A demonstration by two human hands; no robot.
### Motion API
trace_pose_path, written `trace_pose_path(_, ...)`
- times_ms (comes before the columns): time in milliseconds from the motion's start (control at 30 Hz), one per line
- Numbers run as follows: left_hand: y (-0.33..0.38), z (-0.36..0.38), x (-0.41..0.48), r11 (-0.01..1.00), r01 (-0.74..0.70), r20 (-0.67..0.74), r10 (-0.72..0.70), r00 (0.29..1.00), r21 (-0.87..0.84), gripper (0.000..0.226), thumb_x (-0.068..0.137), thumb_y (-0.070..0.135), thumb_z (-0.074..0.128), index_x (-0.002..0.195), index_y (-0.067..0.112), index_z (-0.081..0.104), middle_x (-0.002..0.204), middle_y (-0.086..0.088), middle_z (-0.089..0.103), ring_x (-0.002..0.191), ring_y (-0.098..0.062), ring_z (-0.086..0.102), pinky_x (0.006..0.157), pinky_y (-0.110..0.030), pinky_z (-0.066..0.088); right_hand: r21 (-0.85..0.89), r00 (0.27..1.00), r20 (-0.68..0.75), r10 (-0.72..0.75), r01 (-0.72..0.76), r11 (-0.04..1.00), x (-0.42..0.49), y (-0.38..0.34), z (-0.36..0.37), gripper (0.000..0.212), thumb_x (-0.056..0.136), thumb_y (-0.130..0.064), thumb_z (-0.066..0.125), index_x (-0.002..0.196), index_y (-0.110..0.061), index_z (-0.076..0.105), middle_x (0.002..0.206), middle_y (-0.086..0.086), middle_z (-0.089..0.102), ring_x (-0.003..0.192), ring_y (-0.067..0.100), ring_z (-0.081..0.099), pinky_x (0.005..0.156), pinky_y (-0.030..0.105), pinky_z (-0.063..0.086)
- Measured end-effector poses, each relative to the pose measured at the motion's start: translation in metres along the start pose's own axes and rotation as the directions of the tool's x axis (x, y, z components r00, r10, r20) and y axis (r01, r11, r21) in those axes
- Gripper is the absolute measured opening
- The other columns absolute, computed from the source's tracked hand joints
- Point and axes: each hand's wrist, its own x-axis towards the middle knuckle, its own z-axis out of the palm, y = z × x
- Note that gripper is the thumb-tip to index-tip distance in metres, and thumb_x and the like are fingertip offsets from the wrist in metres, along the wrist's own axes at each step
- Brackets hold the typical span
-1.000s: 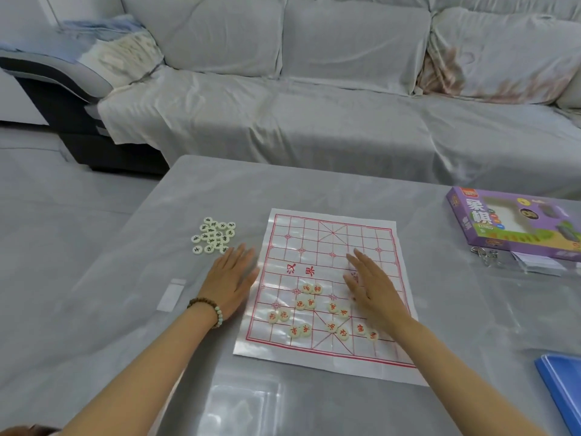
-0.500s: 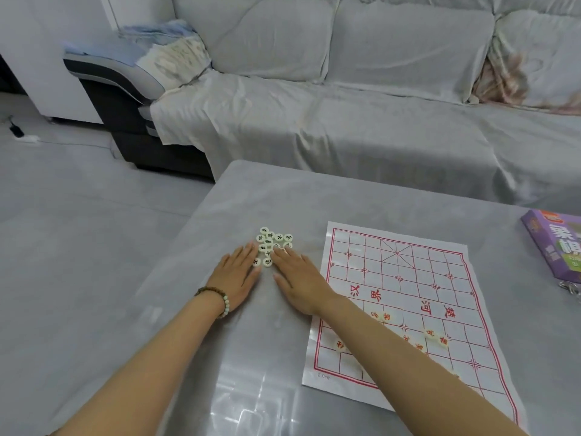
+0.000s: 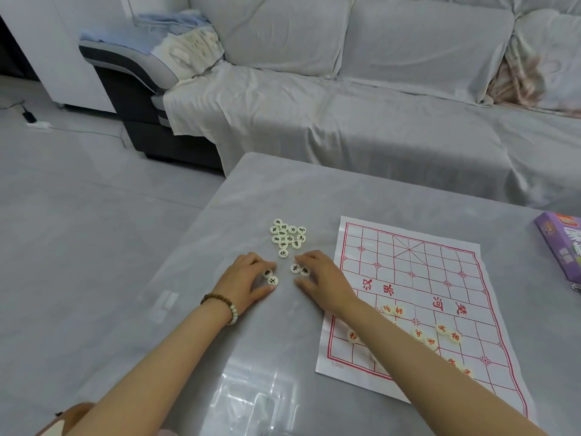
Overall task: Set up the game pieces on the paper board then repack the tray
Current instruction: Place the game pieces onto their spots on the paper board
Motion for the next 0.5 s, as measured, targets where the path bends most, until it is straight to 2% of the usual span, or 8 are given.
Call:
trace_pose_path(100, 0.005, -0.001, 0.003, 0.998, 0.017, 0.010, -0.017, 1.000, -0.066, 0.031, 0.083, 0.035, 0.066, 0.113, 0.028, 0.063, 0.099, 0.010, 0.046, 0.096, -0.007, 0.042, 0.079, -0.014, 0.031, -0.002, 1.000, 0.011, 0.023, -0.023, 1.000, 0.007, -0.005, 0.001, 0.035, 0.088, -0.023, 0.061, 0.123, -0.017, 0.060, 0.115, 0.002, 0.054, 0.109, 0.015, 0.047, 0.085, 0.017, 0.033)
trace_pose_path(200, 0.006, -0.002, 0.004, 0.996, 0.024, 0.027, -0.022, 0.999, -0.087, 0.028, 0.081, 0.036, 0.068, 0.108, 0.031, 0.064, 0.096, 0.012, 0.046, 0.092, -0.004, 0.042, 0.073, -0.007, 0.030, 0.015, 1.000, 0.022, -0.003, 0.003, 1.000, 0.005, -0.008, 0.001, 0.026, 0.087, -0.022, 0.062, 0.112, -0.018, 0.067, 0.103, 0.003, 0.057, 0.095, 0.016, 0.053, 0.078, 0.020, 0.037)
trace_pose_path(267, 0.006, -0.001, 0.003, 0.994, 0.027, 0.035, -0.024, 0.999, -0.102, 0.027, 0.080, 0.036, 0.069, 0.107, 0.033, 0.065, 0.095, 0.013, 0.047, 0.091, -0.003, 0.043, 0.074, -0.006, 0.033, 0.026, 0.999, 0.028, -0.017, 0.016, 1.000, 0.002, -0.008, -0.001, 0.024, 0.086, -0.022, 0.063, 0.110, -0.018, 0.068, 0.100, 0.002, 0.058, 0.087, 0.011, 0.051, 0.075, 0.020, 0.037)
trace_pose_path(400, 0.008, 0.002, 0.003, 0.986, 0.058, 0.035, -0.053, 0.998, -0.159, 0.020, 0.079, 0.034, 0.070, 0.098, 0.030, 0.069, 0.088, 0.011, 0.052, 0.080, -0.004, 0.054, 0.075, -0.019, 0.046, 0.029, 0.996, 0.047, -0.074, 0.072, 0.997, -0.007, -0.005, -0.006, 0.024, 0.085, -0.024, 0.066, 0.108, -0.018, 0.069, 0.099, 0.002, 0.060, 0.083, 0.007, 0.049, 0.074, 0.019, 0.040)
trace_pose_path(500, 0.015, 0.002, 0.008, 0.984, 0.071, 0.039, -0.066, 0.997, -0.161, 0.020, 0.078, 0.035, 0.072, 0.095, 0.026, 0.070, 0.083, 0.010, 0.052, 0.074, -0.004, 0.054, 0.072, -0.017, 0.044, 0.076, 0.997, -0.001, -0.072, 0.072, 0.995, -0.013, 0.000, -0.018, 0.023, 0.085, -0.021, 0.067, 0.108, -0.018, 0.069, 0.099, -0.001, 0.061, 0.082, 0.007, 0.052, 0.075, 0.018, 0.043)
